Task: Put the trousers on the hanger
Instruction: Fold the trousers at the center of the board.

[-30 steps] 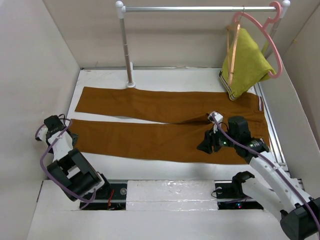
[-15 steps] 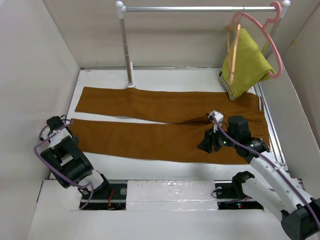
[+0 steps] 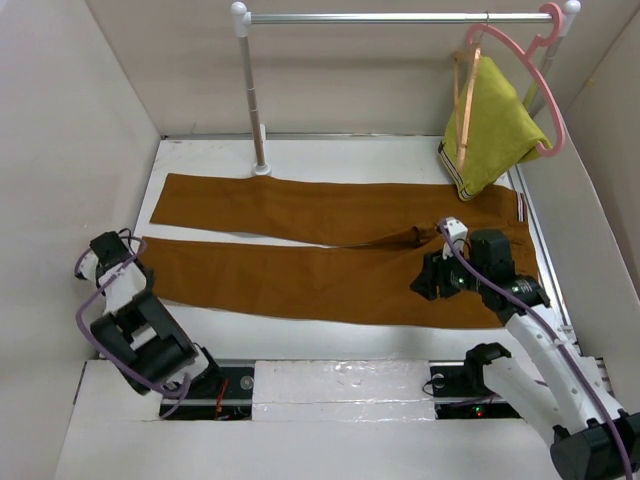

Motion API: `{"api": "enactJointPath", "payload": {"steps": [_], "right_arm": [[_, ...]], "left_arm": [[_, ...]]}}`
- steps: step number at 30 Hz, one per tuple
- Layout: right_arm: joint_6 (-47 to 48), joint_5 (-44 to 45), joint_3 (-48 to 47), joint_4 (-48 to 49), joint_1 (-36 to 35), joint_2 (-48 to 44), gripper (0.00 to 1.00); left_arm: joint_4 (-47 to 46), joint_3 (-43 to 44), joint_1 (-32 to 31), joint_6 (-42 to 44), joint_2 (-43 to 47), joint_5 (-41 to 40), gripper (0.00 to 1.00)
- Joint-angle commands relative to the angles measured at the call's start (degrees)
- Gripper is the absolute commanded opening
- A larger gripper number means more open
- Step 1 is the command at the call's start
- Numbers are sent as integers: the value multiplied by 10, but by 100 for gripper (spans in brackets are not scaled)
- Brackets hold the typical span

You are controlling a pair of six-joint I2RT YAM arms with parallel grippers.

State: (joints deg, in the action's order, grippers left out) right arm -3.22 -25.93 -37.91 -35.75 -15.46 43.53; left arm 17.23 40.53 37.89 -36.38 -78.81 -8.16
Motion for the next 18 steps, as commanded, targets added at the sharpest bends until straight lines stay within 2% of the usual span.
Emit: {"api": "enactJointPath", "payload": {"steps": [1,4,5,8,10,12,15,16,18], "right_arm": [[4,43,-15,-52,19,-8,57],[-14,71,7,-73,49,-19,59],[-20,79,7,-82,49,-17,56],[-52,130,-4,-126,61,12,37],[-52,166,-21,-143,104,23,24],[-69,203,-39,-160,128,36,23],[-86,211,-34,-169,217,78,27],[-90,213,-33,-167,270,104,28],[-97,235,-25,-144,329,130,30]], "left_arm": [[57,42,-10,3,94,16,0],[103,85,-33,-18,153,6,0],[108,89,-33,-23,170,16,0],[106,95,-39,-19,192,41,0],[85,103,-52,-19,202,53,0],[69,114,-75,-27,204,67,0],[47,137,-86,-48,201,116,0],[33,139,-92,-56,205,123,0],[-2,119,-107,-104,222,166,0]]}}
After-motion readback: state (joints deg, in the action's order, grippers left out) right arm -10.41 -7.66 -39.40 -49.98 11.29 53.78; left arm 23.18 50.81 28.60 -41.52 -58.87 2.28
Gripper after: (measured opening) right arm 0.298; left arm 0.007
